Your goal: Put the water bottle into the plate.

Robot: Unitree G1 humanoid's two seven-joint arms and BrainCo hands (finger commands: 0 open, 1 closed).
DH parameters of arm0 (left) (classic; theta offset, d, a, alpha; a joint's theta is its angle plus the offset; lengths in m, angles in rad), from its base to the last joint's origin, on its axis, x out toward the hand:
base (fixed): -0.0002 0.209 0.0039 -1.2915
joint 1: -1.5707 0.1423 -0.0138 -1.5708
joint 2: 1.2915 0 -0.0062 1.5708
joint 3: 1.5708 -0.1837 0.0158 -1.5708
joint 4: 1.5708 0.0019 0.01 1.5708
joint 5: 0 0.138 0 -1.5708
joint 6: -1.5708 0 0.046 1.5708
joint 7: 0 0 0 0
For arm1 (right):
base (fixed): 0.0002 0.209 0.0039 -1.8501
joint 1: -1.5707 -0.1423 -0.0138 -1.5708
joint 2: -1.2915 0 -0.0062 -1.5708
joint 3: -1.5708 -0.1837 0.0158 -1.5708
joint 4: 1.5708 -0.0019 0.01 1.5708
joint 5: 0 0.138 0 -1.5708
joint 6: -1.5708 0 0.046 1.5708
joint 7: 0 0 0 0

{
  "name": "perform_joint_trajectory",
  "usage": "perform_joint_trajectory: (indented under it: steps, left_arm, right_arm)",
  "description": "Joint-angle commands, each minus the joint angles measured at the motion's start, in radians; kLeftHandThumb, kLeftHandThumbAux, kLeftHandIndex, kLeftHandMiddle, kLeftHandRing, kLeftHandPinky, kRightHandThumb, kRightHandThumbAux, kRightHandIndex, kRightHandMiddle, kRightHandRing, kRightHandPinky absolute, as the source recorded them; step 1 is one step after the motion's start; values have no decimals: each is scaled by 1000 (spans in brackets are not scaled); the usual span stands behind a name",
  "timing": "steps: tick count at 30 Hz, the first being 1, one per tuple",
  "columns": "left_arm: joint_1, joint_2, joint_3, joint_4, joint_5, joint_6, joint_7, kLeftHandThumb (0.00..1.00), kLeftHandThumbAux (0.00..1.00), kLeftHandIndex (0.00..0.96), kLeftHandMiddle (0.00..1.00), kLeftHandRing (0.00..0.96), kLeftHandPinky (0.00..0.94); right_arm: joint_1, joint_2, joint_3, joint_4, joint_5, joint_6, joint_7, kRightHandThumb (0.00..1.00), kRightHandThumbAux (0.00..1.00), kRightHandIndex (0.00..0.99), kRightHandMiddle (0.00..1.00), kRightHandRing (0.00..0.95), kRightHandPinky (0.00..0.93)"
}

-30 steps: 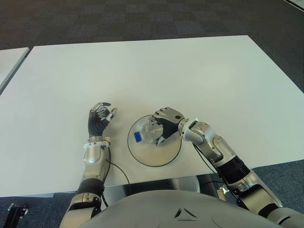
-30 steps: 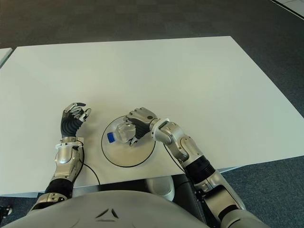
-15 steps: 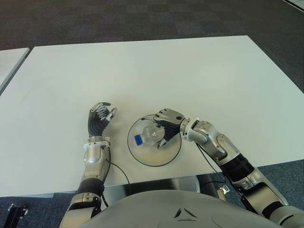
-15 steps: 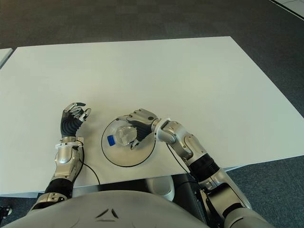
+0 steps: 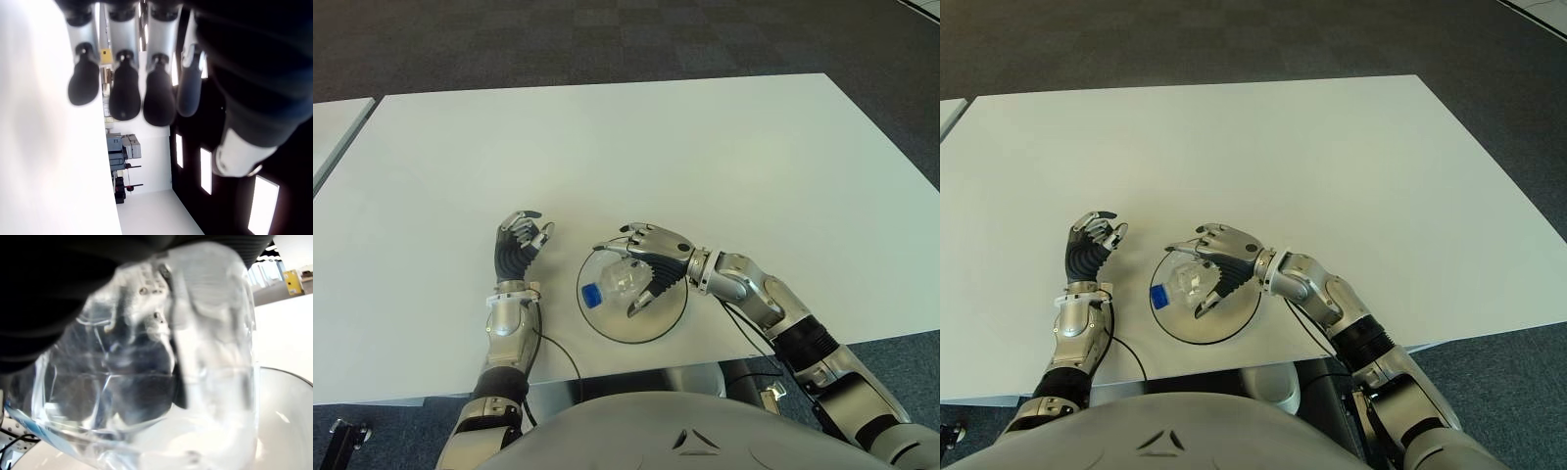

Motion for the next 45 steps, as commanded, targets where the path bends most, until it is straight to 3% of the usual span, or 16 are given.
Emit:
perform_joint_trajectory:
  steps: [1, 12, 17, 24, 32, 45]
  left_arm:
    - [31, -7, 4, 39, -7, -7, -16, 691, 721, 434, 732, 731, 697]
    - [34, -6, 3, 38, -2, 1, -11, 690, 721, 434, 722, 717, 675]
    - [35, -3, 1, 35, 0, 12, -13, 690, 721, 434, 721, 715, 682]
    - [36, -8, 2, 28, -7, 28, -13, 691, 721, 434, 723, 717, 682]
    - [35, -8, 4, 36, -6, -3, -13, 690, 721, 434, 724, 719, 686]
    - [31, -3, 3, 45, -4, -12, -17, 691, 721, 434, 726, 723, 694]
  right_arm:
    - [-13, 8, -20, 32, 35, -64, -57, 402, 357, 0, 0, 0, 0]
    - [-15, 36, -47, 89, 56, -150, -150, 397, 266, 0, 0, 0, 0]
    - [-16, 46, -53, 107, 54, -180, -184, 344, 222, 0, 0, 0, 0]
    - [-15, 54, -66, 119, 86, -206, -190, 298, 212, 0, 0, 0, 0]
    - [-17, 59, -78, 136, 106, -241, -207, 250, 195, 0, 0, 0, 0]
    - [-18, 73, -96, 146, 129, -258, -208, 274, 186, 0, 0, 0, 0]
